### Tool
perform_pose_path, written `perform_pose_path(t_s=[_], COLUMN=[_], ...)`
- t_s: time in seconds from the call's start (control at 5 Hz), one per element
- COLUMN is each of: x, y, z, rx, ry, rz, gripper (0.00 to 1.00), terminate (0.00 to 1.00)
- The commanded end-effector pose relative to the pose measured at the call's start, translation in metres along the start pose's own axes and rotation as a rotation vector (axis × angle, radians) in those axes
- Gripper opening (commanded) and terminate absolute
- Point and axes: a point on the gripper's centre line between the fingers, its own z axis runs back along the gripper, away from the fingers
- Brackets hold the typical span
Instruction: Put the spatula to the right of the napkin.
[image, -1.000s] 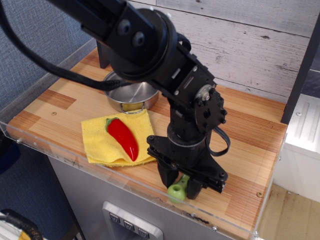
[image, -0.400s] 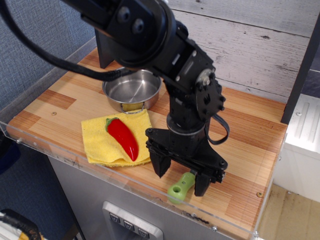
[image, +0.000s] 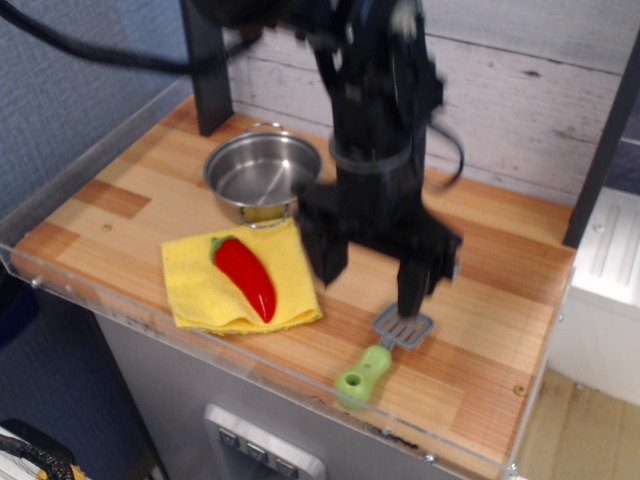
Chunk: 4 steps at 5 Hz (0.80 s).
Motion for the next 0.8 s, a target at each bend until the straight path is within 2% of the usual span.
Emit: perform_pose_path(t_s=[0.0, 0.4, 0.6], x=[0.0156, 0.0156, 0.0156], y=[0.0064, 0.0064, 0.0064], z=[0.0493, 0.0493, 0.0493], rx=[-0.003, -0.003, -0.003], ry=[-0.152, -0.152, -0.152], rz=[0.013, 0.013, 0.013], gripper=[1.0, 1.0, 1.0], terminate=[0.0, 0.0, 1.0])
